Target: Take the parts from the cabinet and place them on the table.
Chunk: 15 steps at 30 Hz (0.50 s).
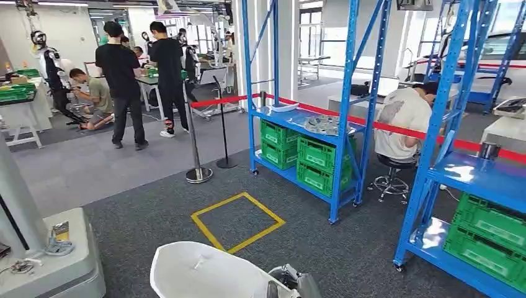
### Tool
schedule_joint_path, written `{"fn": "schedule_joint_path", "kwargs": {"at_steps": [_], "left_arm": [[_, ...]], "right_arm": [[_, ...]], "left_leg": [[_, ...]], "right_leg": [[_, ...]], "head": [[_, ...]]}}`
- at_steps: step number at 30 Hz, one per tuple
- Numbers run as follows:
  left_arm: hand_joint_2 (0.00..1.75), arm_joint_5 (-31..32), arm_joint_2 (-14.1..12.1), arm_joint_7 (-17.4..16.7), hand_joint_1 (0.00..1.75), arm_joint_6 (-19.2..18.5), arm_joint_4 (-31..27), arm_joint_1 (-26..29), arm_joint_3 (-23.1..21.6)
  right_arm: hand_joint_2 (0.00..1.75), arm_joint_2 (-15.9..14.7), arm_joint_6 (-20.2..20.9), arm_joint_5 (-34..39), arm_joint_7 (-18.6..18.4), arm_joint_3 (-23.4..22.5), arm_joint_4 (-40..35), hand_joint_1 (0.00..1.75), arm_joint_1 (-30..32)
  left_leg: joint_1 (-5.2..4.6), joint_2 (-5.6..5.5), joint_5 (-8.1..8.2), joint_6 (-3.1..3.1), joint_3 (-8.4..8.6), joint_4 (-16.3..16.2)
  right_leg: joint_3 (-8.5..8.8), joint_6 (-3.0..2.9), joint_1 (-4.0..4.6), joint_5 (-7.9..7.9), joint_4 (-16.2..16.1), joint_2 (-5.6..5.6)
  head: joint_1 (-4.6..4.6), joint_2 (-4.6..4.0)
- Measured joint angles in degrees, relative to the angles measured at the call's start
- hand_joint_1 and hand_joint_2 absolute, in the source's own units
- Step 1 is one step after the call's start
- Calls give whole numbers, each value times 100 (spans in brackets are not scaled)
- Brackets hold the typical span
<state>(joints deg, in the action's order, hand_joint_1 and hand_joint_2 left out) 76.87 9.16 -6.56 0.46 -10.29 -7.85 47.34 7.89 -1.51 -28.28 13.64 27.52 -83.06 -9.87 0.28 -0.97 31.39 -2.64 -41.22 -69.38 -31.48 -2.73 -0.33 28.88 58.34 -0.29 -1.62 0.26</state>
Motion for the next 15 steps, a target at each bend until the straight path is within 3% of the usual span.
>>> {"fn": "schedule_joint_path", "kwargs": {"at_steps": [1,2,3,4,5,6,7,11,12,13,14,15], "left_arm": [[175,13,2,0,0,-2,0,1,-2],[175,26,0,-2,0,-9,4,11,-4],[175,43,-4,-2,0,-11,7,23,-4],[175,48,-15,-2,0,-9,5,45,-4],[175,57,-37,4,0,4,4,64,-4],[175,59,-54,15,0,23,4,78,-4],[175,52,-61,39,0,66,7,86,-4],[175,-89,-120,94,0,258,4,219,-2],[175,-140,-122,92,0,306,4,260,7],[175,-179,-127,74,0,341,4,283,15],[175,-197,-144,59,0,361,2,287,20],[175,-210,-144,57,0,367,2,283,20]], "right_arm": [[175,-11,0,-2,-2,0,-28,175,52],[175,-20,0,-2,0,0,-44,175,93],[175,-28,-2,0,9,0,-65,175,126],[175,-37,-11,2,22,2,-85,175,143],[175,-42,-33,4,48,2,-111,175,168],[175,-44,-52,19,92,2,-130,175,185],[175,-46,-50,39,145,4,-142,175,193],[175,-57,39,146,343,172,-131,175,186],[175,-50,70,197,376,230,-116,175,165],[175,-50,109,208,411,276,-94,175,146],[175,-50,138,230,439,330,-74,175,143],[175,-59,138,254,437,363,-33,175,157]], "left_leg": [[14,44,183,-23,-230,-474],[24,59,209,-38,-322,-671],[33,73,102,-48,-259,-571],[37,98,-98,-47,-75,-239],[37,172,-360,-37,245,338],[31,346,-562,-19,568,891],[-19,552,-511,41,664,1093],[-52,329,-551,170,654,1118],[17,252,-590,226,726,1184],[14,195,-595,243,737,1198],[15,129,-603,288,731,1198],[15,55,-604,308,720,1197]], "right_leg": [[1,-11,8,15,1,-120],[2,-7,8,25,3,-210],[9,2,8,37,4,-296],[21,12,7,51,5,-370],[47,27,6,73,6,-449],[83,49,7,100,6,-513],[107,83,46,126,7,-565],[168,199,51,156,-21,-744],[172,265,20,211,-2,-631],[123,285,-2,306,156,-291],[-50,296,-20,504,530,-91],[-289,308,-22,710,996,-18]], "head": [[0,0],[2,0],[0,0],[2,0],[0,0],[2,0],[0,0],[4,0],[15,0],[13,0],[20,0],[22,0]]}}
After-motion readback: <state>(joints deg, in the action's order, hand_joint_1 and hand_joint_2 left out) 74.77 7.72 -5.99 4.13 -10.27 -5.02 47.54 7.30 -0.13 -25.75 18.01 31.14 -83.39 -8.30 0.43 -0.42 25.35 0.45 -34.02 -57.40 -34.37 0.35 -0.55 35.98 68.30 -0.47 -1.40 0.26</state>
